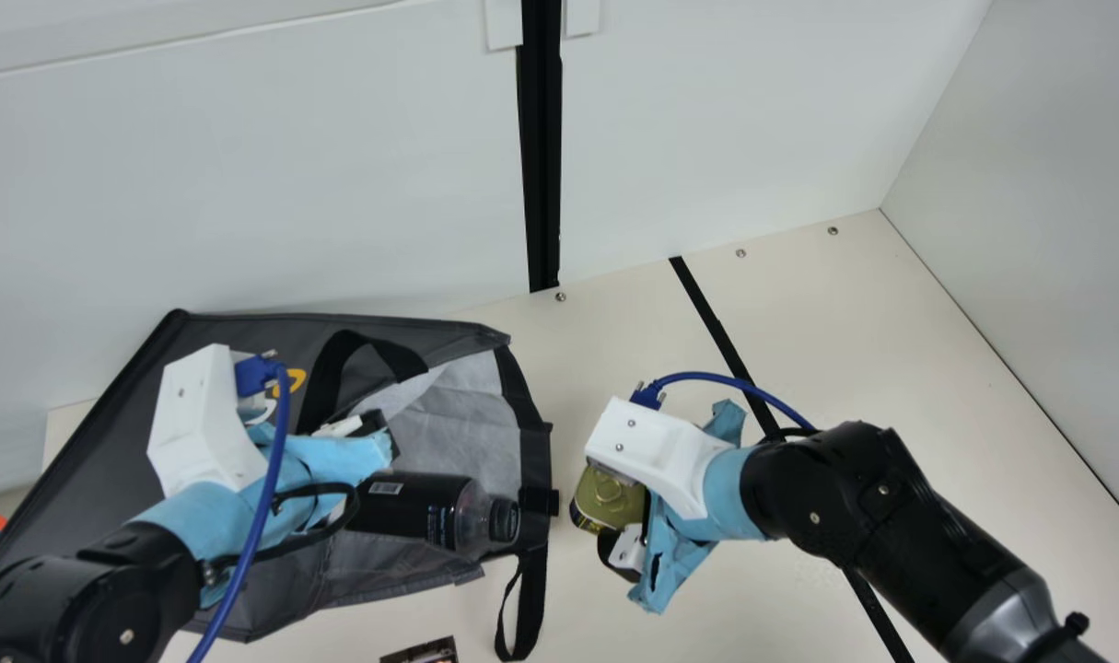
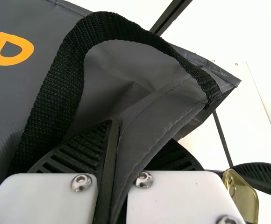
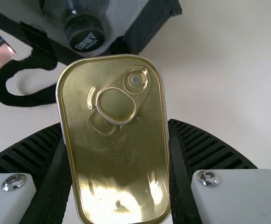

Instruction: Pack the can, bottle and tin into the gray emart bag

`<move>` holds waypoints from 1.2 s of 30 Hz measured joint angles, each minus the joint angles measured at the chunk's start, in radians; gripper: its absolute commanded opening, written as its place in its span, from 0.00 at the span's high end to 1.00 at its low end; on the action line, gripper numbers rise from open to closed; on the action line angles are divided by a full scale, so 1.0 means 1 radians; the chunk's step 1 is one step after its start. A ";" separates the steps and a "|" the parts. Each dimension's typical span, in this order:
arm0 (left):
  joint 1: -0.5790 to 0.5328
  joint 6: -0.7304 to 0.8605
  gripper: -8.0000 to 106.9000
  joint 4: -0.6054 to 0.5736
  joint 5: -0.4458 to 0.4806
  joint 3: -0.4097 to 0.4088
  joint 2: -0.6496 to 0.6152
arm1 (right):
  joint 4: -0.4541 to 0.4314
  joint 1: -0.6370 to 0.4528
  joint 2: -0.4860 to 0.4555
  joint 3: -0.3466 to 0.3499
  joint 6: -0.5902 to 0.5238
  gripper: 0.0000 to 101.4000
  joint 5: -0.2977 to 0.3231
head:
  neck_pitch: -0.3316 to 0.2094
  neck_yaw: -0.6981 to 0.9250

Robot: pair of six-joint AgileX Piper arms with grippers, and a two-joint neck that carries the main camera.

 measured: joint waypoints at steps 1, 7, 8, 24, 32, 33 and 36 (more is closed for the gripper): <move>0.000 0.000 0.84 0.000 0.000 0.000 0.000 | 0.008 0.003 0.000 0.002 -0.007 1.00 -0.007 | 0.000 0.000; 0.000 0.000 0.84 0.000 0.000 0.000 0.000 | 0.067 0.012 -0.002 0.021 -0.062 1.00 -0.044 | 0.000 0.002; 0.000 0.000 0.84 0.000 0.000 0.000 0.000 | 0.079 0.015 -0.002 0.024 -0.075 1.00 -0.052 | 0.000 0.002; 0.000 0.000 0.84 0.000 0.000 0.000 0.000 | 0.325 0.035 0.010 0.059 -0.314 1.00 -0.159 | 0.000 0.002; 0.000 0.000 0.84 0.000 0.000 0.000 0.000 | 0.485 0.023 0.024 0.063 -0.450 1.00 -0.190 | 0.000 0.000; 0.000 0.000 0.84 0.000 0.000 0.000 0.000 | 0.504 0.020 0.026 0.064 -0.467 1.00 -0.194 | 0.000 0.000; 0.000 0.000 0.84 0.000 0.000 0.000 0.000 | 0.560 0.014 0.035 0.064 -0.516 1.00 -0.204 | 0.000 0.000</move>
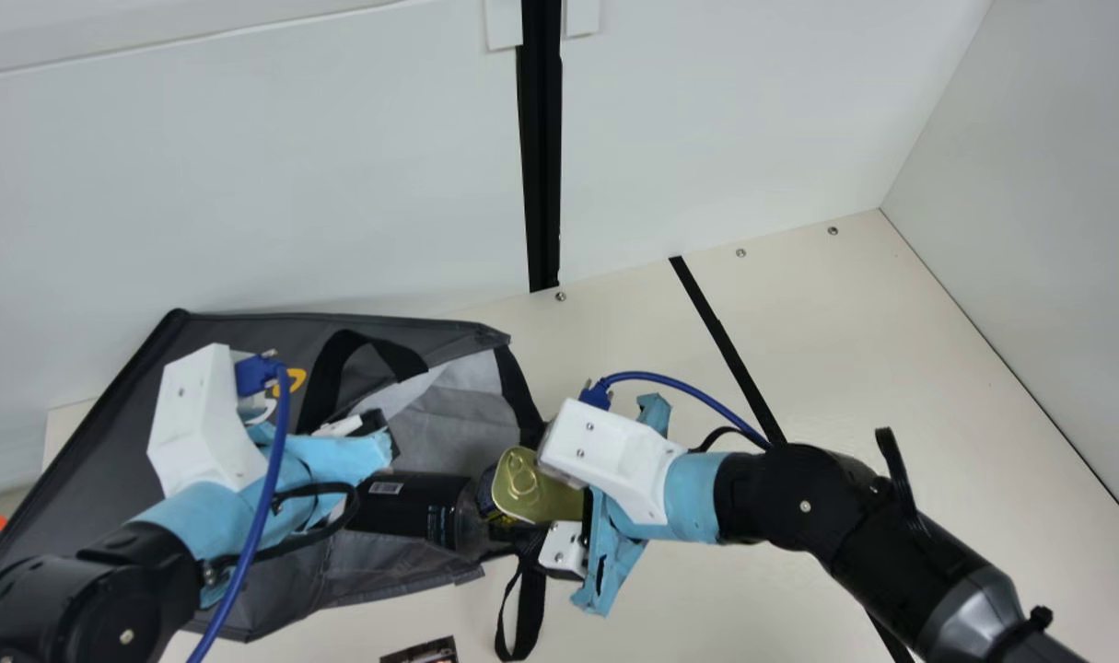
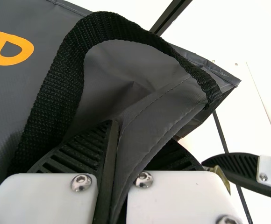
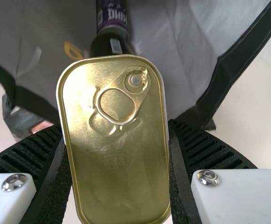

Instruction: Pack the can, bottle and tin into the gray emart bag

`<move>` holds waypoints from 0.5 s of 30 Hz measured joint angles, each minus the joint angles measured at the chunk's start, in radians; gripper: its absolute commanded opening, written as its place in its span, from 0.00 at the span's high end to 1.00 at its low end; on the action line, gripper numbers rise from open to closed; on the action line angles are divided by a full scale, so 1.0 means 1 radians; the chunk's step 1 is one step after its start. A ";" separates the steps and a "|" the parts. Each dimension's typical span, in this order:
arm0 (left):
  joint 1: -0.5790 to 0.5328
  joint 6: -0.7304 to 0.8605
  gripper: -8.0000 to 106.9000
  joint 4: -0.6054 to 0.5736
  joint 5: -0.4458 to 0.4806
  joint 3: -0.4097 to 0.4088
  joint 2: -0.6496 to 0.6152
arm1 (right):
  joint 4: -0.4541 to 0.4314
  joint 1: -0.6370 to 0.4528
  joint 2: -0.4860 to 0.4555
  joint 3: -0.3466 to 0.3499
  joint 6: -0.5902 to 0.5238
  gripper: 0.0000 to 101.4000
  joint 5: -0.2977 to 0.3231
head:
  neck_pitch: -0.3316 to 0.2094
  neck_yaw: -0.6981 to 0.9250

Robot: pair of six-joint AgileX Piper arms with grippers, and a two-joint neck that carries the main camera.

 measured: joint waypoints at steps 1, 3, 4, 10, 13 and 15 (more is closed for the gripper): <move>0.000 0.000 0.84 0.000 0.000 0.000 0.000 | 0.015 -0.001 0.004 0.000 -0.013 1.00 0.000 | 0.000 0.000; 0.000 0.000 0.84 0.000 0.000 0.000 0.000 | 0.048 -0.005 0.016 0.000 -0.046 1.00 0.000 | 0.000 0.000; 0.000 0.000 0.84 0.000 0.000 0.000 0.000 | 0.063 -0.006 0.021 -0.001 -0.063 1.00 0.000 | 0.000 0.002; 0.000 0.000 0.84 0.000 0.000 0.000 0.000 | 0.143 -0.007 0.059 -0.016 -0.149 1.00 0.003 | 0.000 0.000; 0.000 0.000 0.84 0.000 0.000 0.000 0.000 | 0.176 -0.007 0.083 -0.028 -0.186 1.00 0.006 | 0.000 0.000; 0.000 0.000 0.84 0.000 0.000 0.000 0.000 | 0.194 -0.006 0.100 -0.036 -0.207 1.00 0.007 | 0.000 0.002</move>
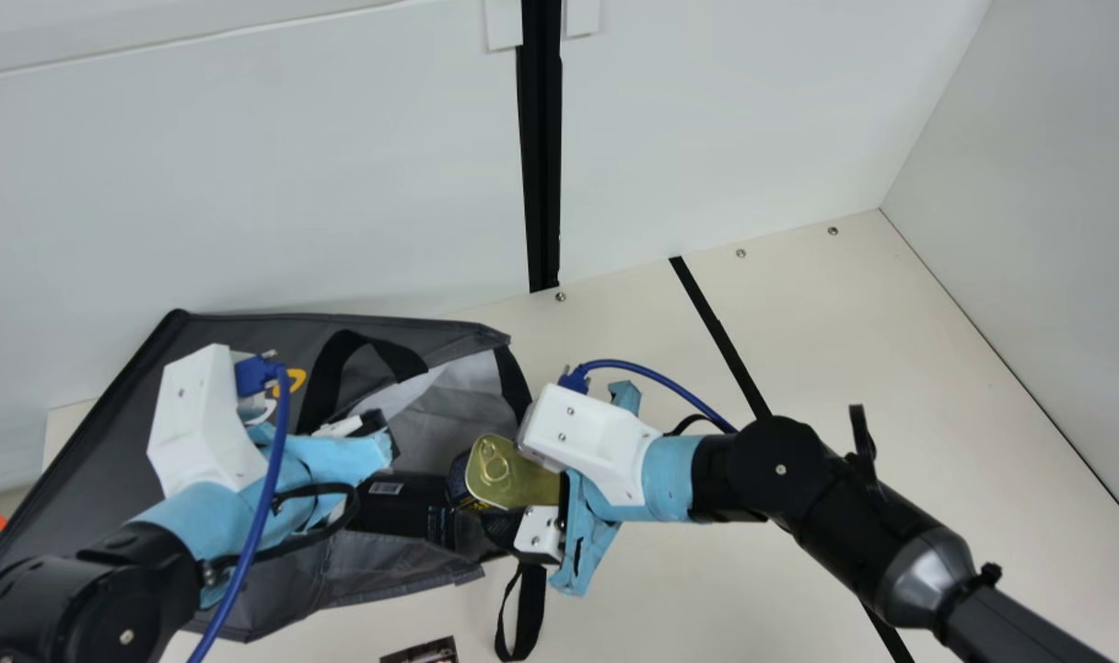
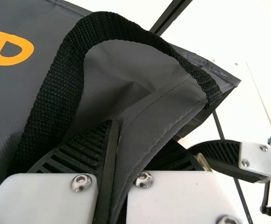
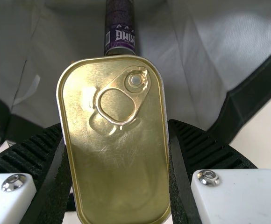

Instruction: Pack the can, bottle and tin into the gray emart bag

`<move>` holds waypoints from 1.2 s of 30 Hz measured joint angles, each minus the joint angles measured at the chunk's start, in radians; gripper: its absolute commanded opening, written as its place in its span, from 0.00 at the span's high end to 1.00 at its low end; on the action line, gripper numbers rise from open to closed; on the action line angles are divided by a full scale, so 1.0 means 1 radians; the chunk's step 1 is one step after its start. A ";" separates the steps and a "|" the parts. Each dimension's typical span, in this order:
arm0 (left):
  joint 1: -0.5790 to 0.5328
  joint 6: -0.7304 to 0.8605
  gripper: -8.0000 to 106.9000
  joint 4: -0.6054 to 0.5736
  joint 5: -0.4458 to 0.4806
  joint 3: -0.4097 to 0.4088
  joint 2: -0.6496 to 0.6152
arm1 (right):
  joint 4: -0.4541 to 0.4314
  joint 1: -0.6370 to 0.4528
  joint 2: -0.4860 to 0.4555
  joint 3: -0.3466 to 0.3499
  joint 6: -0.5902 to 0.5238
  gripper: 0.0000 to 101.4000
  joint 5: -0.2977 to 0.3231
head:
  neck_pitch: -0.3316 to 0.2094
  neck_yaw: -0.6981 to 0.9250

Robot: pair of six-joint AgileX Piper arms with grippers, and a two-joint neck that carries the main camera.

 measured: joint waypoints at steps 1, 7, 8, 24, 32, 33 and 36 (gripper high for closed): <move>0.000 0.000 0.84 0.000 0.000 0.000 0.000 | 0.009 0.000 0.008 -0.004 -0.010 1.00 0.000 | 0.000 -0.002; 0.000 0.000 0.84 0.000 0.000 0.000 0.000 | 0.048 0.012 0.054 -0.031 -0.054 1.00 0.000 | 0.000 -0.002; 0.000 0.000 0.84 0.000 0.000 0.000 0.000 | 0.053 0.013 0.063 -0.035 -0.060 1.00 -0.001 | 0.000 0.000; 0.000 0.000 0.84 0.000 0.000 0.000 0.000 | 0.104 0.062 0.190 -0.115 -0.113 1.00 -0.026 | 0.000 -0.002; 0.000 0.000 0.84 0.000 0.000 0.000 0.000 | 0.122 0.080 0.260 -0.171 -0.141 1.00 -0.052 | 0.000 -0.002; 0.000 0.000 0.84 0.000 0.000 0.000 0.000 | 0.124 0.081 0.267 -0.177 -0.147 1.00 -0.054 | 0.000 0.000; 0.000 0.000 0.84 0.000 0.000 0.000 0.000 | 0.135 0.088 0.289 -0.195 -0.163 1.00 -0.063 | 0.000 0.000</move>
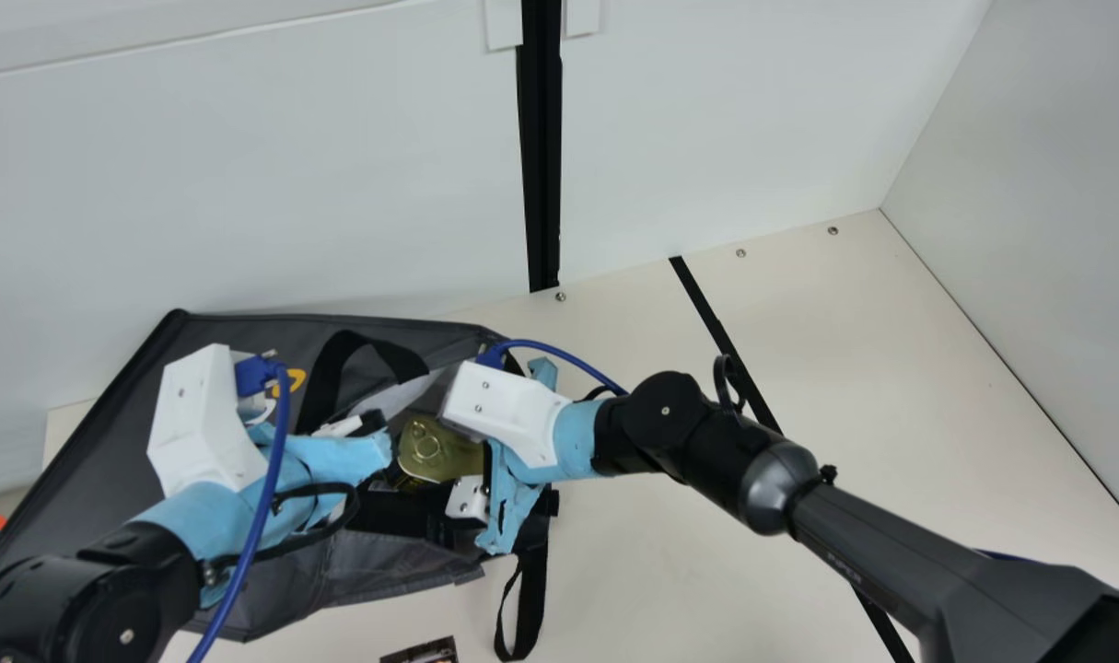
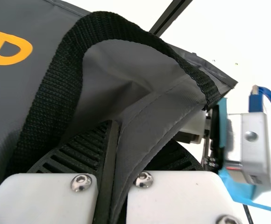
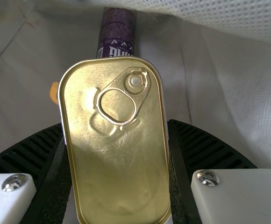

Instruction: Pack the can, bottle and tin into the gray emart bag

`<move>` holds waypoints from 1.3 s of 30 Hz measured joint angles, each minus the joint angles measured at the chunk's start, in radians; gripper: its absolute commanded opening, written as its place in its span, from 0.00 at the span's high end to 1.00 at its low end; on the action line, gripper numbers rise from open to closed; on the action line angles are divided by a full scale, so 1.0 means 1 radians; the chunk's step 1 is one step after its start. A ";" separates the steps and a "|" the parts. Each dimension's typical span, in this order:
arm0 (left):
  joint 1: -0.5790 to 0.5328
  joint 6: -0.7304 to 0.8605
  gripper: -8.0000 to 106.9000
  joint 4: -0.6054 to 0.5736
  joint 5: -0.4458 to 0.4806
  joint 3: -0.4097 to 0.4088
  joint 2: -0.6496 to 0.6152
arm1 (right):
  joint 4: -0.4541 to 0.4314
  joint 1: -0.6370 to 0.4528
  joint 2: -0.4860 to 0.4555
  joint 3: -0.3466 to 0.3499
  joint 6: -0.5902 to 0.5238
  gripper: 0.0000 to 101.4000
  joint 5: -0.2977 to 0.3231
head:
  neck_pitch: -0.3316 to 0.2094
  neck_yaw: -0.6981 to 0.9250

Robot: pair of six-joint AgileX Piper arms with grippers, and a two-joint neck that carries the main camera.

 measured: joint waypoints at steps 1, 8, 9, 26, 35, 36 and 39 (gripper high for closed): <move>0.000 0.000 0.84 0.000 0.000 0.000 0.000 | 0.005 0.003 0.008 -0.005 -0.006 1.00 -0.005 | 0.000 0.000; 0.000 0.000 0.84 0.000 0.000 0.000 0.000 | 0.037 0.020 0.054 -0.031 -0.046 1.00 -0.021 | 0.000 -0.002; 0.000 0.000 0.84 0.000 0.000 0.000 0.000 | 0.039 0.021 0.058 -0.036 -0.048 1.00 -0.023 | 0.000 -0.002; 0.000 0.000 0.84 0.000 0.000 0.000 0.000 | 0.090 0.027 0.095 -0.060 -0.100 0.63 -0.048 | 0.000 0.000; 0.000 0.000 0.84 0.000 0.000 0.000 0.000 | 0.095 0.024 0.091 -0.057 -0.110 0.33 -0.059 | 0.000 0.000; 0.000 0.000 0.84 0.000 0.000 0.000 0.000 | 0.095 0.023 0.090 -0.055 -0.113 0.30 -0.063 | 0.000 -0.002; 0.000 0.000 0.84 0.000 0.000 0.000 0.000 | 0.101 0.021 0.084 -0.052 -0.115 0.20 -0.063 | 0.000 -0.002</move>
